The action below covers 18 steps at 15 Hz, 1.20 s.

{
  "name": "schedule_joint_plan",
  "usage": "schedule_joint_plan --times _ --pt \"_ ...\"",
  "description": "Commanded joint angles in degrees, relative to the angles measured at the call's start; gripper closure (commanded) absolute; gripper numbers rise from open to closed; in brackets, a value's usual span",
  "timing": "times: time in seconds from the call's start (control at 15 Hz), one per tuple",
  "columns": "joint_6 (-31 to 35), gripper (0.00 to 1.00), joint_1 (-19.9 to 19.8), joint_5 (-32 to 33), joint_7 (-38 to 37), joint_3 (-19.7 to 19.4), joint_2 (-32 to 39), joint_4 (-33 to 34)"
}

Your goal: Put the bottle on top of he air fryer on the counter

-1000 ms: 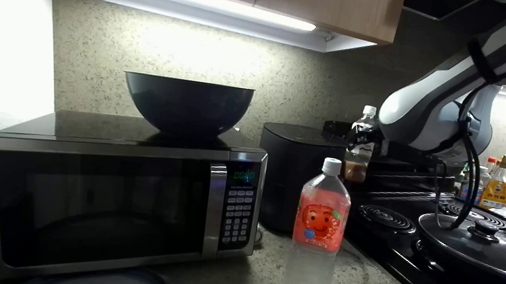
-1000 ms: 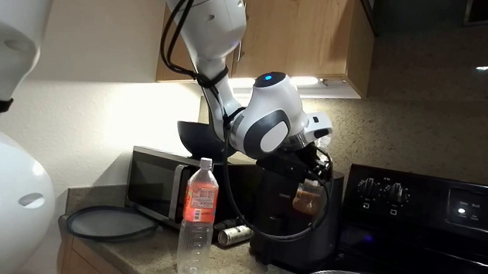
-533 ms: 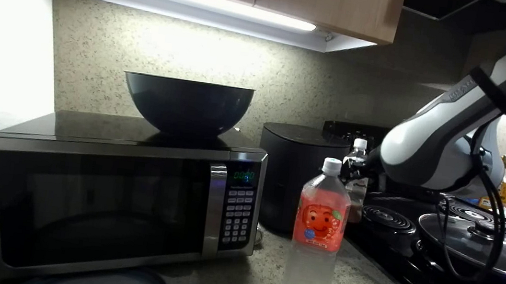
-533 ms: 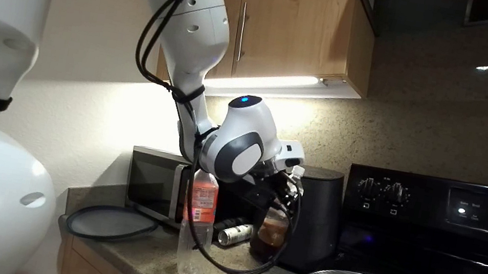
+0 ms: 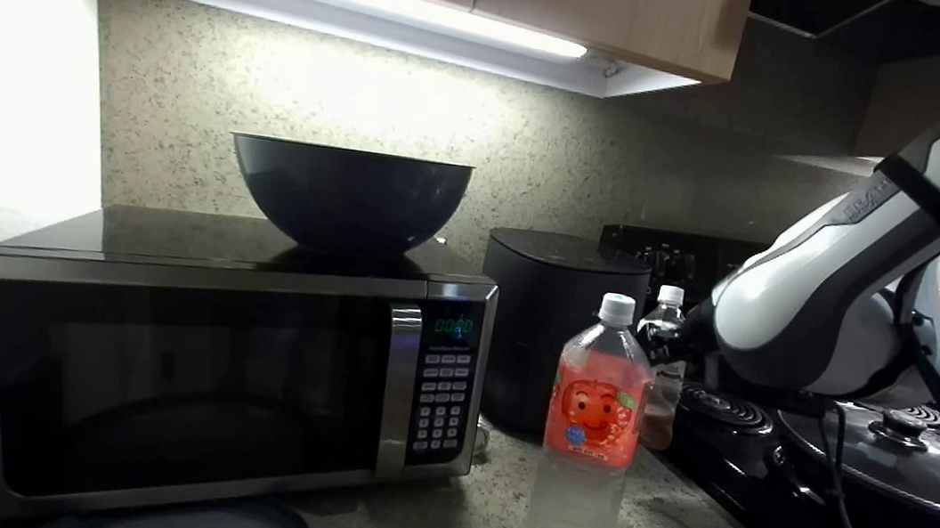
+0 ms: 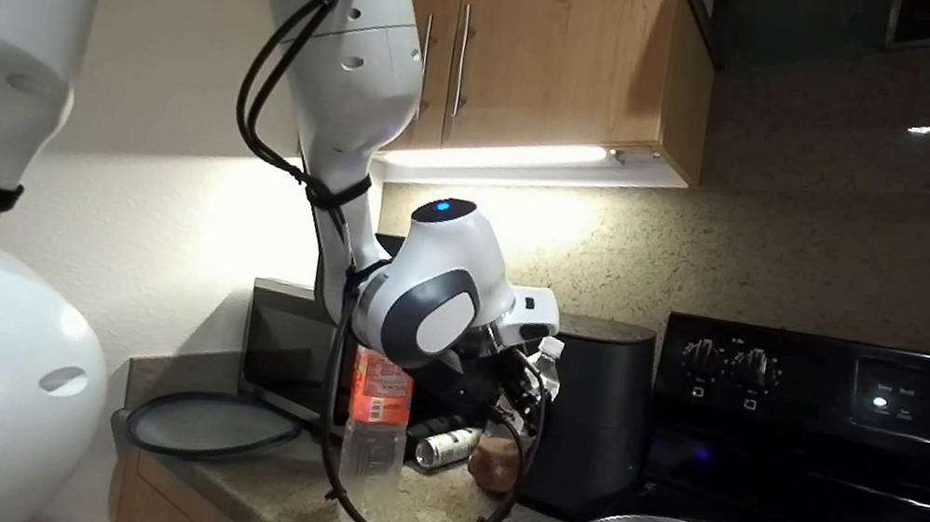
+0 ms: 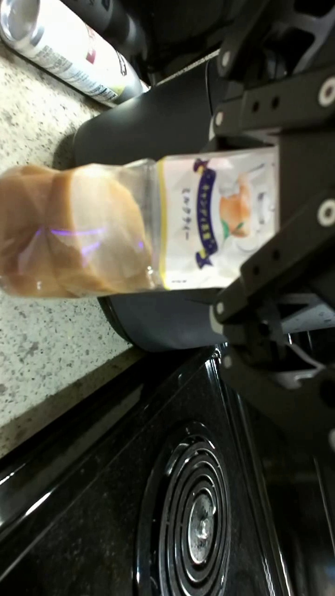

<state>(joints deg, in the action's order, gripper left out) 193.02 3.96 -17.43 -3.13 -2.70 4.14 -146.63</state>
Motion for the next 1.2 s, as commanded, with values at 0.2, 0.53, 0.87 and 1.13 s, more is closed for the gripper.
schedule_joint_plan --times 0.2,0.53,0.87,1.13 --pt "6.76 0.71 0.64 -1.42 -0.39 -0.06 2.15 -3.16" --pt "6.27 0.71 3.5 -6.03 1.51 -3.44 -1.62 -4.73" --pt "5.9 0.71 3.95 -4.51 0.42 -4.78 -5.88 -4.79" --pt "5.37 0.71 3.71 -4.99 0.0 -4.68 -4.43 -3.5"
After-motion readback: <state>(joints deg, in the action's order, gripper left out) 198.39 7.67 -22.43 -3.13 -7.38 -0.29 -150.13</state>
